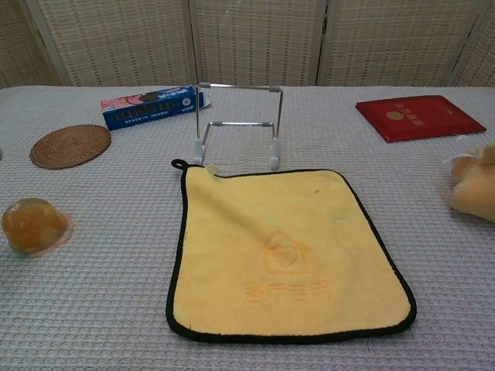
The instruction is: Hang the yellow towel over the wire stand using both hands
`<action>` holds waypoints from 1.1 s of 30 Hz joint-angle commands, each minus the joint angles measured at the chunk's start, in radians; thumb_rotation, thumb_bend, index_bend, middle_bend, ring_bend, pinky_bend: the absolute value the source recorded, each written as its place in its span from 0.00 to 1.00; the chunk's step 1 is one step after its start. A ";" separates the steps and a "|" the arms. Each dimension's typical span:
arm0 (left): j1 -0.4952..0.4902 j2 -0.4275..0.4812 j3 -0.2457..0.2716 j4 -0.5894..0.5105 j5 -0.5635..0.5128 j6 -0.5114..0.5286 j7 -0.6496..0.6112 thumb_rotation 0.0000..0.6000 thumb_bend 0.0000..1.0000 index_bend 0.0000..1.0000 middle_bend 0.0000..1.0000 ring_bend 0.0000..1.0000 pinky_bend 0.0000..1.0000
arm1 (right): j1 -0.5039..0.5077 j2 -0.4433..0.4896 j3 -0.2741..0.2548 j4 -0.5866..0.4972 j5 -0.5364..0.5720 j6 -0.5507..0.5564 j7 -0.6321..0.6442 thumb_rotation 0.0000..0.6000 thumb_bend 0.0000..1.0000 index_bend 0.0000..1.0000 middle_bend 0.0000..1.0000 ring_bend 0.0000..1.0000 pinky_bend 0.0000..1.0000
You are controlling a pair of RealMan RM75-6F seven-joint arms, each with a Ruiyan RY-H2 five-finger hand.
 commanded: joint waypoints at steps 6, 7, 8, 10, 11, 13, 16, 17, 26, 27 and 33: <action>-0.086 -0.031 0.032 0.022 0.130 -0.023 -0.004 1.00 0.31 0.40 0.74 0.70 0.91 | 0.047 -0.026 -0.012 0.010 -0.047 -0.038 0.007 1.00 0.26 0.22 0.36 0.27 0.24; -0.098 -0.034 0.037 0.018 0.142 -0.035 -0.003 1.00 0.31 0.41 0.77 0.72 0.93 | 0.055 -0.028 -0.015 0.010 -0.055 -0.045 0.007 1.00 0.26 0.22 0.36 0.28 0.24; -0.106 -0.036 0.041 0.015 0.149 -0.045 -0.003 1.00 0.31 0.41 0.79 0.73 0.94 | 0.060 -0.029 -0.017 0.010 -0.061 -0.050 0.007 1.00 0.26 0.22 0.36 0.28 0.24; -0.122 -0.044 0.049 0.007 0.160 -0.065 0.000 1.00 0.29 0.41 0.84 0.77 0.97 | 0.073 -0.037 -0.020 0.015 -0.078 -0.057 0.005 1.00 0.26 0.22 0.36 0.28 0.24; -0.128 -0.049 0.053 0.005 0.164 -0.073 0.001 1.00 0.28 0.41 0.85 0.78 0.97 | 0.078 -0.041 -0.022 0.019 -0.085 -0.060 0.004 1.00 0.26 0.22 0.36 0.28 0.24; -0.140 -0.064 0.062 0.002 0.172 -0.089 0.002 1.00 0.28 0.41 0.89 0.81 0.99 | 0.090 -0.050 -0.024 0.029 -0.097 -0.066 0.000 1.00 0.26 0.22 0.36 0.28 0.24; -0.157 -0.091 0.072 0.001 0.185 -0.107 0.006 1.00 0.28 0.40 0.92 0.84 1.00 | 0.104 -0.070 -0.022 0.049 -0.111 -0.070 -0.024 1.00 0.26 0.22 0.38 0.30 0.27; -0.162 -0.099 0.075 0.002 0.189 -0.113 0.007 1.00 0.28 0.40 0.92 0.84 1.00 | 0.109 -0.076 -0.021 0.055 -0.116 -0.072 -0.035 1.00 0.26 0.22 0.39 0.32 0.29; -0.212 -0.171 0.114 0.017 0.251 -0.166 0.042 1.00 0.28 0.39 0.99 0.91 1.00 | 0.137 -0.134 -0.019 0.087 -0.154 -0.073 -0.133 1.00 0.25 0.25 0.64 0.69 0.72; -0.217 -0.184 0.118 0.020 0.254 -0.172 0.044 1.00 0.28 0.39 1.00 0.91 1.00 | 0.142 -0.137 -0.021 0.085 -0.156 -0.080 -0.140 1.00 0.25 0.25 0.69 0.75 0.79; -0.244 -0.240 0.123 0.020 0.235 -0.223 0.059 1.00 0.27 0.40 1.00 0.92 1.00 | 0.168 -0.148 -0.027 0.061 -0.156 -0.107 -0.152 1.00 0.25 0.28 0.80 0.87 0.90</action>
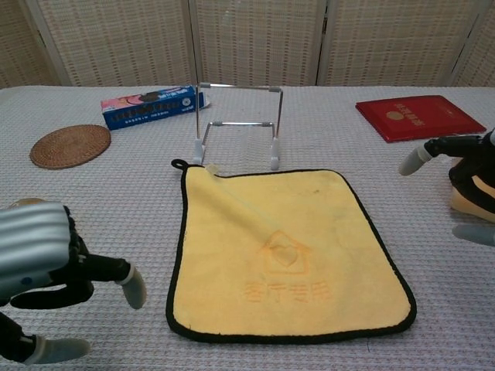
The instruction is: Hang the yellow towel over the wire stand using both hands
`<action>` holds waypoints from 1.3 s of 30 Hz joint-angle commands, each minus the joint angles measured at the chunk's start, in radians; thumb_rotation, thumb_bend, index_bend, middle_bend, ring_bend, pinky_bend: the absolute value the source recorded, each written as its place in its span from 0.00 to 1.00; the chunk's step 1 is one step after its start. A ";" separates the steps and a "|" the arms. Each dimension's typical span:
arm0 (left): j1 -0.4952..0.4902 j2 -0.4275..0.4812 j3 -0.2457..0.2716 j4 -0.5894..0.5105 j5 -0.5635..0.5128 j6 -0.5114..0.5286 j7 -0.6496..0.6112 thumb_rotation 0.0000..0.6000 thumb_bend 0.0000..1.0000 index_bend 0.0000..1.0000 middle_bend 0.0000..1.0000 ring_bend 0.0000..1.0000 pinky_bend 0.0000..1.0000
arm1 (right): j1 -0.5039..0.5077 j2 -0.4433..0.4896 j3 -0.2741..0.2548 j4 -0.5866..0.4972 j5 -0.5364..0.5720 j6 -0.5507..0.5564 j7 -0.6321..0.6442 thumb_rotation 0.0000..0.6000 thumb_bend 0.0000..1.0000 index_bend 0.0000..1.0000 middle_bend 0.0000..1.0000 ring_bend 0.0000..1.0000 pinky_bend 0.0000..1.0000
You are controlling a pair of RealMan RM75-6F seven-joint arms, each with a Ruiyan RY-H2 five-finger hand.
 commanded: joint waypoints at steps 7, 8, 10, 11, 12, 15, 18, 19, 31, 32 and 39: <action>-0.031 -0.083 -0.013 0.007 -0.070 -0.079 0.043 1.00 0.27 0.40 1.00 0.93 1.00 | 0.021 0.005 -0.016 -0.021 0.038 -0.059 -0.014 1.00 0.25 0.28 0.82 0.91 0.92; -0.033 -0.091 -0.017 0.008 -0.078 -0.086 0.047 1.00 0.27 0.40 1.00 0.93 1.00 | 0.022 0.006 -0.018 -0.021 0.042 -0.062 -0.014 1.00 0.25 0.28 0.82 0.91 0.92; -0.037 -0.112 -0.027 0.018 -0.103 -0.097 0.053 1.00 0.27 0.39 1.00 0.93 1.00 | 0.025 0.006 -0.019 -0.020 0.049 -0.067 -0.013 1.00 0.25 0.28 0.82 0.91 0.92; -0.038 -0.121 -0.031 0.022 -0.114 -0.103 0.055 1.00 0.27 0.39 1.00 0.93 1.00 | 0.025 0.005 -0.020 -0.018 0.052 -0.068 -0.012 1.00 0.25 0.28 0.82 0.91 0.92; -0.039 -0.132 -0.035 0.027 -0.128 -0.108 0.057 1.00 0.27 0.39 1.00 0.93 1.00 | 0.026 0.004 -0.021 -0.016 0.056 -0.069 -0.011 1.00 0.25 0.28 0.82 0.91 0.92; -0.045 -0.155 -0.044 0.039 -0.157 -0.126 0.069 1.00 0.27 0.40 1.00 0.93 1.00 | 0.028 0.000 -0.024 -0.010 0.065 -0.073 -0.005 1.00 0.25 0.28 0.82 0.91 0.92; -0.052 -0.169 -0.047 0.038 -0.185 -0.151 0.088 1.00 0.27 0.40 1.00 0.93 1.00 | 0.032 -0.005 -0.028 -0.004 0.068 -0.077 0.001 1.00 0.25 0.28 0.82 0.91 0.92; -0.053 -0.173 -0.047 0.038 -0.193 -0.159 0.092 1.00 0.27 0.40 1.00 0.93 1.00 | 0.034 -0.008 -0.029 -0.001 0.068 -0.077 0.002 1.00 0.25 0.28 0.82 0.91 0.92; -0.074 -0.238 -0.062 0.061 -0.262 -0.187 0.110 1.00 0.27 0.40 1.00 0.93 1.00 | 0.036 -0.023 -0.041 0.022 0.072 -0.061 0.026 1.00 0.25 0.28 0.82 0.91 0.92; -0.075 -0.243 -0.064 0.064 -0.265 -0.183 0.109 1.00 0.27 0.40 1.00 0.93 1.00 | 0.035 -0.022 -0.042 0.023 0.072 -0.059 0.027 1.00 0.25 0.28 0.82 0.91 0.92; -0.086 -0.260 -0.063 0.076 -0.288 -0.196 0.133 1.00 0.27 0.41 1.00 0.93 1.00 | 0.030 -0.024 -0.048 0.032 0.077 -0.046 0.037 1.00 0.25 0.28 0.82 0.91 0.92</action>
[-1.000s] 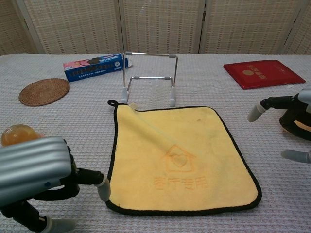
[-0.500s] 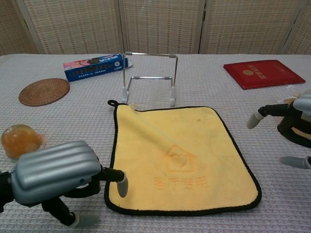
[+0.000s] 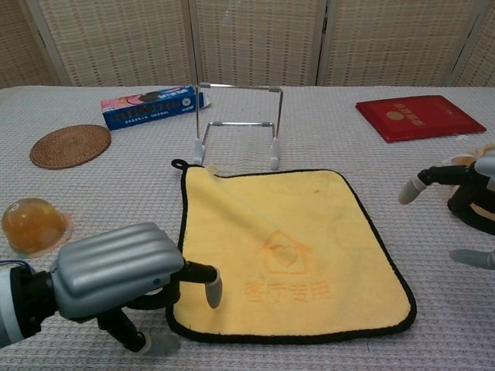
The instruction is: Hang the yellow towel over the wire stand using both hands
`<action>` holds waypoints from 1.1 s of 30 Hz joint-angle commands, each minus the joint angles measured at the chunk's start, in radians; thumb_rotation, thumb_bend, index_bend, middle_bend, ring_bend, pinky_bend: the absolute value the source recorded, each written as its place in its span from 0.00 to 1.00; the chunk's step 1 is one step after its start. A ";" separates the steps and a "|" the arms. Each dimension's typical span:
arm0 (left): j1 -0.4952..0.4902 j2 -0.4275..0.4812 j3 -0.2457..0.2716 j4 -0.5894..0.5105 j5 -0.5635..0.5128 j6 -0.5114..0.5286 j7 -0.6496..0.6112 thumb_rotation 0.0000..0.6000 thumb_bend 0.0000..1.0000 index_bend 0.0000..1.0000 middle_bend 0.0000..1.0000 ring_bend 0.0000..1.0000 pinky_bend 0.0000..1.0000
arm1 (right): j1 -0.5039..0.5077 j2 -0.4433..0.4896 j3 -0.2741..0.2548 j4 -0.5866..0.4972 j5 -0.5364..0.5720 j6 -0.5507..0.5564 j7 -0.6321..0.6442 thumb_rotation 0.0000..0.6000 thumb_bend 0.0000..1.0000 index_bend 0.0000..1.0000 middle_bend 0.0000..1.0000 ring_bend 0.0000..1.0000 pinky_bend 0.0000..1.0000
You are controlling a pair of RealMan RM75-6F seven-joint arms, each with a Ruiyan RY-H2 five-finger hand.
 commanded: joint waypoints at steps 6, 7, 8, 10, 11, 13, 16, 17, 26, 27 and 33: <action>-0.009 -0.024 -0.003 0.010 -0.026 0.001 0.003 1.00 0.27 0.42 1.00 0.93 1.00 | -0.001 -0.004 -0.003 0.010 -0.001 0.014 0.012 1.00 0.25 0.28 0.82 0.91 0.92; -0.010 -0.027 -0.004 0.012 -0.028 0.004 -0.001 1.00 0.27 0.43 1.00 0.93 1.00 | -0.001 -0.005 -0.003 0.012 -0.001 0.014 0.013 1.00 0.25 0.28 0.82 0.91 0.92; -0.011 -0.030 -0.004 0.012 -0.029 0.006 -0.006 1.00 0.27 0.43 1.00 0.93 1.00 | -0.001 -0.006 -0.004 0.014 -0.001 0.014 0.012 1.00 0.25 0.28 0.82 0.91 0.92; -0.013 -0.035 -0.002 0.014 -0.032 0.009 -0.020 1.00 0.27 0.46 1.00 0.93 1.00 | 0.002 -0.008 -0.007 0.019 -0.006 0.011 0.005 1.00 0.25 0.28 0.82 0.91 0.92; -0.015 -0.037 -0.001 0.016 -0.033 0.010 -0.025 1.00 0.27 0.46 1.00 0.93 1.00 | 0.003 -0.009 -0.008 0.019 -0.008 0.010 0.003 1.00 0.25 0.28 0.82 0.91 0.92; -0.018 -0.043 0.001 0.025 -0.032 0.012 -0.032 1.00 0.27 0.48 1.00 0.93 1.00 | 0.006 -0.010 -0.011 0.019 -0.014 0.009 0.001 1.00 0.25 0.28 0.82 0.91 0.92; -0.020 -0.054 0.005 0.039 -0.031 0.020 -0.042 1.00 0.28 0.50 1.00 0.93 1.00 | 0.008 -0.015 -0.012 0.024 -0.021 0.014 0.001 1.00 0.25 0.28 0.82 0.91 0.92; -0.020 -0.057 0.006 0.044 -0.031 0.023 -0.046 1.00 0.28 0.51 1.00 0.93 1.00 | 0.008 -0.017 -0.013 0.028 -0.026 0.018 0.000 1.00 0.25 0.28 0.82 0.91 0.92; -0.021 -0.086 0.010 0.088 -0.030 0.057 -0.076 1.00 0.33 0.58 1.00 0.94 1.00 | 0.024 -0.043 -0.037 0.083 -0.096 0.032 -0.027 1.00 0.25 0.28 0.82 0.91 0.92; -0.021 -0.088 0.010 0.092 -0.031 0.059 -0.077 1.00 0.34 0.59 1.00 0.95 1.00 | 0.025 -0.044 -0.037 0.086 -0.098 0.034 -0.028 1.00 0.25 0.28 0.82 0.91 0.92; -0.022 -0.098 0.016 0.111 -0.037 0.059 -0.075 1.00 0.37 0.64 1.00 0.96 1.00 | 0.026 -0.052 -0.042 0.101 -0.107 0.050 -0.012 1.00 0.25 0.28 0.82 0.92 0.94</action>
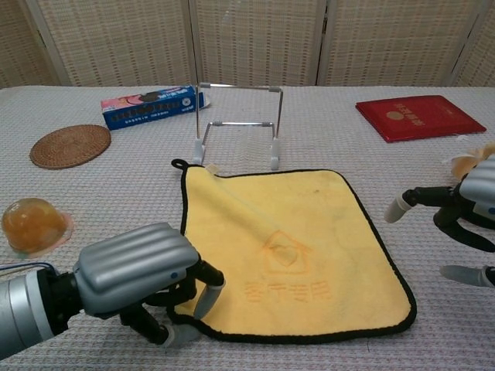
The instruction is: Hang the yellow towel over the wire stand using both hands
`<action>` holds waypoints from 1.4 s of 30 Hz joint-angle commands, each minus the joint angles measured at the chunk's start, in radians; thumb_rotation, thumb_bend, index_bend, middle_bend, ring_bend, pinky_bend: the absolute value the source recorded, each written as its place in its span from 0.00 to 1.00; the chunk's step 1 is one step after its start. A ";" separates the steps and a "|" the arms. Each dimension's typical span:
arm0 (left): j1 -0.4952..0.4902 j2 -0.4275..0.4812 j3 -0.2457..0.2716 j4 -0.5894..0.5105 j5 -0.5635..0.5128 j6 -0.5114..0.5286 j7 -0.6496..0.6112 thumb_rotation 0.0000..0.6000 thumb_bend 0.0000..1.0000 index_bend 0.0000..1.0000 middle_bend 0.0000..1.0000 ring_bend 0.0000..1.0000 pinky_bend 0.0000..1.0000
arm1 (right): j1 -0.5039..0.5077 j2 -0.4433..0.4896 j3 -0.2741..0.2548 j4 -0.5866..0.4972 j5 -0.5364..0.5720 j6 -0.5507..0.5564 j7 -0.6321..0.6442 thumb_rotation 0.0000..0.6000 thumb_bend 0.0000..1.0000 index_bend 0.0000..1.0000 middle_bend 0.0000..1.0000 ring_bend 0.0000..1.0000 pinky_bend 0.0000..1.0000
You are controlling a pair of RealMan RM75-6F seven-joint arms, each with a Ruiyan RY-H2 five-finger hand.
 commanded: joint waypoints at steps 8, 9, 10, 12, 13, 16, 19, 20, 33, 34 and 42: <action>-0.003 -0.008 0.009 0.018 -0.005 -0.002 0.019 1.00 0.48 0.64 1.00 0.97 1.00 | 0.003 -0.003 -0.008 0.018 -0.011 0.017 0.011 1.00 0.26 0.28 0.83 0.94 0.95; -0.004 -0.004 0.011 0.014 -0.009 -0.007 0.021 1.00 0.48 0.63 1.00 0.97 1.00 | 0.003 -0.003 -0.009 0.019 -0.011 0.018 0.012 1.00 0.26 0.28 0.83 0.94 0.95; -0.004 -0.002 0.012 0.010 -0.012 -0.009 0.023 1.00 0.48 0.61 1.00 0.97 1.00 | 0.003 -0.003 -0.009 0.019 -0.011 0.019 0.014 1.00 0.26 0.28 0.83 0.94 0.96; -0.004 0.003 0.013 0.003 -0.015 -0.012 0.028 1.00 0.48 0.60 1.00 0.97 1.00 | 0.003 -0.004 -0.009 0.020 -0.010 0.023 0.020 1.00 0.26 0.28 0.83 0.94 0.96; -0.003 0.005 0.014 0.001 -0.015 -0.009 0.033 1.00 0.48 0.60 1.00 0.97 1.00 | 0.002 -0.004 -0.009 0.021 -0.010 0.026 0.023 1.00 0.26 0.28 0.83 0.94 0.96; 0.002 0.005 0.014 -0.001 -0.014 0.004 0.034 1.00 0.51 0.62 1.00 0.97 1.00 | 0.003 -0.007 -0.010 0.028 -0.008 0.027 0.027 1.00 0.27 0.28 0.83 0.94 0.95; 0.003 0.006 0.013 -0.001 -0.010 0.018 0.034 1.00 0.55 0.64 1.00 0.98 1.00 | 0.008 -0.011 -0.014 0.034 -0.012 0.020 0.031 1.00 0.30 0.28 0.83 0.95 0.96; 0.004 0.006 0.013 -0.001 -0.008 0.022 0.035 1.00 0.55 0.65 1.00 0.98 1.00 | 0.011 -0.013 -0.016 0.038 -0.017 0.019 0.036 1.00 0.31 0.28 0.83 0.95 0.96; 0.008 0.013 0.017 -0.033 -0.008 0.034 0.051 1.00 0.55 0.65 1.00 0.98 1.00 | 0.043 -0.022 -0.043 0.055 -0.046 -0.030 0.017 1.00 0.20 0.28 0.87 0.99 0.99; 0.008 0.013 0.016 -0.035 -0.009 0.034 0.053 1.00 0.55 0.65 1.00 0.98 1.00 | 0.046 -0.026 -0.044 0.060 -0.047 -0.035 0.016 1.00 0.20 0.28 0.87 0.99 0.99; 0.011 0.018 0.015 -0.040 -0.020 0.031 0.062 1.00 0.55 0.65 1.00 0.98 1.00 | 0.079 -0.088 -0.040 0.118 -0.036 -0.094 0.019 1.00 0.20 0.28 0.90 1.00 1.00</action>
